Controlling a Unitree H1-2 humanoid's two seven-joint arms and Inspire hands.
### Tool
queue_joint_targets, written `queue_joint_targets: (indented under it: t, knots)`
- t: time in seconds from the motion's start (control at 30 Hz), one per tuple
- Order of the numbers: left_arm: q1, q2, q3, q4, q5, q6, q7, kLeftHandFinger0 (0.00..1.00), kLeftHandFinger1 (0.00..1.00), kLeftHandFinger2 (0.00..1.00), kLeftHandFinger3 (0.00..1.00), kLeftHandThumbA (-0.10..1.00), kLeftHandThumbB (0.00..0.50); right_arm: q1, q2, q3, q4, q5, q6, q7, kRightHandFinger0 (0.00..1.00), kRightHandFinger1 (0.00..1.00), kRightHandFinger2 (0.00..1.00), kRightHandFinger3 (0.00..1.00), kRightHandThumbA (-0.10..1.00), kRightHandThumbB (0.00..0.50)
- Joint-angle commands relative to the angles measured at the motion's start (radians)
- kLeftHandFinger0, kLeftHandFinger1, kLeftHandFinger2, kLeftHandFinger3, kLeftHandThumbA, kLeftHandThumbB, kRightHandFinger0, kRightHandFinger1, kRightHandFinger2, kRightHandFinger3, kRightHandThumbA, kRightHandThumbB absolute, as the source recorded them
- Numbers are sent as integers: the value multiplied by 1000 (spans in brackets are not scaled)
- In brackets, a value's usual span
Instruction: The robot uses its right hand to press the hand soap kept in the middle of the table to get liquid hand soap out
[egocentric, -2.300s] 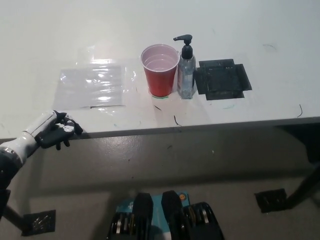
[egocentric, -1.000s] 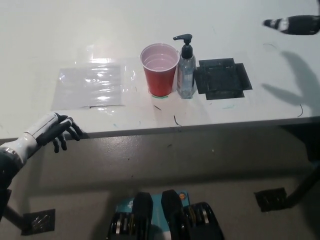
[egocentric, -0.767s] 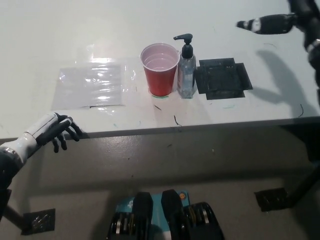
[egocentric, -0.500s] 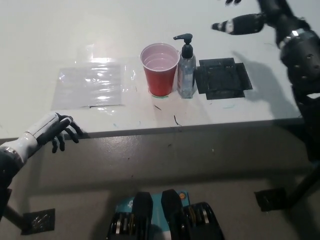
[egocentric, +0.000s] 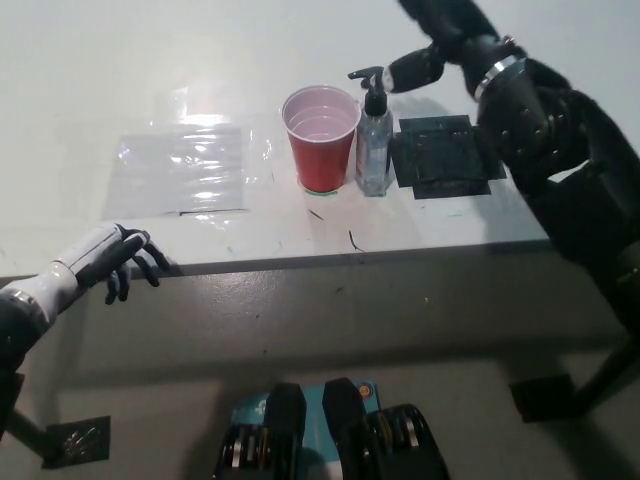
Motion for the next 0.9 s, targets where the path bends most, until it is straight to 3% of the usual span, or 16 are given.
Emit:
queue_joint_targets:
  t: [0.0,0.03,0.13,0.2,0.27,0.3,0.43,0.53,0.63,0.87]
  knots:
    - [-40,21,16,-11,-11,-14,-21,165,164,371,684,1000,188,-87,5,-2,30,-43,-66,2,1000,1000,1000,1000,1000,346]
    - [-40,22,14,-11,-6,-15,-19,162,160,368,678,1000,196,-89,10,-5,44,-43,-73,-3,1000,1000,1000,1000,1000,353]
    - [-49,25,9,-9,2,-9,-23,164,151,356,678,1000,199,-82,27,-16,76,-41,-98,-24,1000,1000,1000,1000,1000,311]
    - [-49,24,10,-9,3,-12,-23,155,144,338,659,1000,196,-77,34,-20,84,-38,-109,-27,1000,1000,1000,1000,1000,319]
    - [-50,25,9,-8,3,-8,-24,177,159,336,643,1000,227,-62,46,-14,87,-45,-108,-22,1000,1000,1000,1000,1000,345]
    - [-50,23,11,-10,3,-2,-23,178,159,334,640,1000,230,-56,48,-14,88,-44,-121,-24,1000,1000,1000,1000,1000,329]
    - [-55,27,10,-3,-5,-13,-37,172,138,321,657,1000,217,-35,61,-11,98,-58,-132,-32,1000,1000,1000,1000,1000,360]
    - [-61,30,4,-6,7,-6,-38,163,138,319,648,1000,266,-22,68,-10,95,-66,-115,-17,1000,1000,1000,1000,1000,377]
    - [-64,34,0,-3,17,-16,-38,140,130,309,642,1000,275,-13,67,0,87,-85,-114,-11,1000,1000,1000,1000,1000,329]
    - [-73,40,3,-3,9,-20,-59,173,140,327,650,1000,263,8,61,19,77,-111,-108,5,1000,1000,1000,1000,1000,322]
